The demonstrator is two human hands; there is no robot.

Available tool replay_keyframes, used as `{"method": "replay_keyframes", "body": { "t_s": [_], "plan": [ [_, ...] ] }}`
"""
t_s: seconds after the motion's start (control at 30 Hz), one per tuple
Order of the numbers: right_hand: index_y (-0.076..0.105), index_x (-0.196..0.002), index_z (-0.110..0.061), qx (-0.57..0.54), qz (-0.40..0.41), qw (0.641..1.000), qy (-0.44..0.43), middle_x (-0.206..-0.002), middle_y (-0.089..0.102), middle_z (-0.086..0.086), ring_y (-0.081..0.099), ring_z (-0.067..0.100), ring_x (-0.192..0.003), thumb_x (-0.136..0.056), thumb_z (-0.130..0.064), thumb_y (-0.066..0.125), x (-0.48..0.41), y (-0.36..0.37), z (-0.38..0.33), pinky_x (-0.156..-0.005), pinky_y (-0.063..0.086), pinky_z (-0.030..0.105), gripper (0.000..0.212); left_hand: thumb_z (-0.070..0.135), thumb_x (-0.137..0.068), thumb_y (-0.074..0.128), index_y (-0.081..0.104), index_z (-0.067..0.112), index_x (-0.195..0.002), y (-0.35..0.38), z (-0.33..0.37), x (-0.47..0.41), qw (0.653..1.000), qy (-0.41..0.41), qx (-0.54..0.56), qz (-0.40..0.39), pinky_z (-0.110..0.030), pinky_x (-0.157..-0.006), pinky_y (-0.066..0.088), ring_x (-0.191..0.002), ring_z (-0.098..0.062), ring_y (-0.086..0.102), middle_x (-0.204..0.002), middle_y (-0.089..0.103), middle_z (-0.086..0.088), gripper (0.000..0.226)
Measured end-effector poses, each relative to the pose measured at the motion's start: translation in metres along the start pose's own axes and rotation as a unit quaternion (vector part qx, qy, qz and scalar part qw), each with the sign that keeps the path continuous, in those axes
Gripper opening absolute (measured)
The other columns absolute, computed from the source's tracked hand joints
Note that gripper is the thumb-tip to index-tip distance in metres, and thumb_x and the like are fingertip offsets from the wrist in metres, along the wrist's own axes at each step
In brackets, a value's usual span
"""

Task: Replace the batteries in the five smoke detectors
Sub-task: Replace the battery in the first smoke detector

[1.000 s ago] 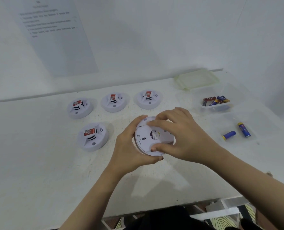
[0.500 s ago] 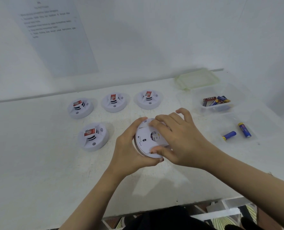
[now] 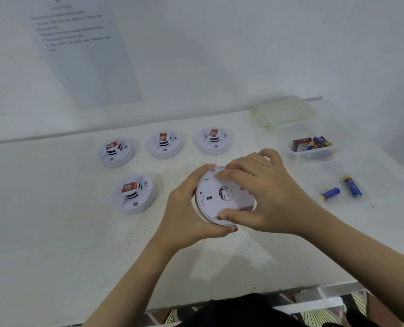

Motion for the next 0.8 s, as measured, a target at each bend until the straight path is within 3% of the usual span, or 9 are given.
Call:
{"method": "replay_keyframes", "body": {
  "t_s": [0.2,0.57,0.8],
  "plan": [
    [0.063,-0.11,-0.021,-0.001,-0.001,1.0,0.014,-0.102,0.061,-0.006,0.051,0.014,-0.093,-0.071,-0.063,0.058,0.0,0.002,0.002,-0.093,0.024,0.033,0.058,0.03,-0.049,0.089,0.047,0.027,-0.13,0.001,0.002,0.0,1.0,0.002,0.009,-0.002,-0.014,-0.084,0.05,-0.11,-0.007,0.06,-0.119,0.059,0.017,0.091],
    [0.056,-0.121,-0.028,-0.02,-0.135,0.99,-0.028,-0.108,0.055,-0.01,0.042,0.009,-0.095,-0.069,-0.051,0.062,-0.008,0.009,0.01,-0.087,0.021,0.024,0.058,0.012,-0.046,0.093,0.049,0.028,-0.129,0.002,-0.012,0.0,0.999,-0.034,0.007,-0.023,-0.012,-0.083,0.049,-0.108,-0.005,0.061,-0.118,0.061,0.018,0.095],
    [0.057,-0.114,-0.028,-0.047,-0.133,0.99,-0.003,-0.097,0.054,-0.012,0.047,0.011,-0.088,-0.064,-0.049,0.063,-0.013,0.008,0.013,-0.082,0.034,0.027,0.054,0.028,-0.045,0.09,0.046,0.033,-0.129,0.006,-0.019,-0.001,0.998,-0.055,0.013,-0.029,-0.012,-0.084,0.049,-0.109,-0.003,0.061,-0.119,0.06,0.02,0.095]
  ]
}}
Point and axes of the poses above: each hand's wrist, its own x-axis away from the middle knuckle, its own y-axis out of the palm, z = x × y, the point moved 6 cm from there along -x, towards the middle knuckle
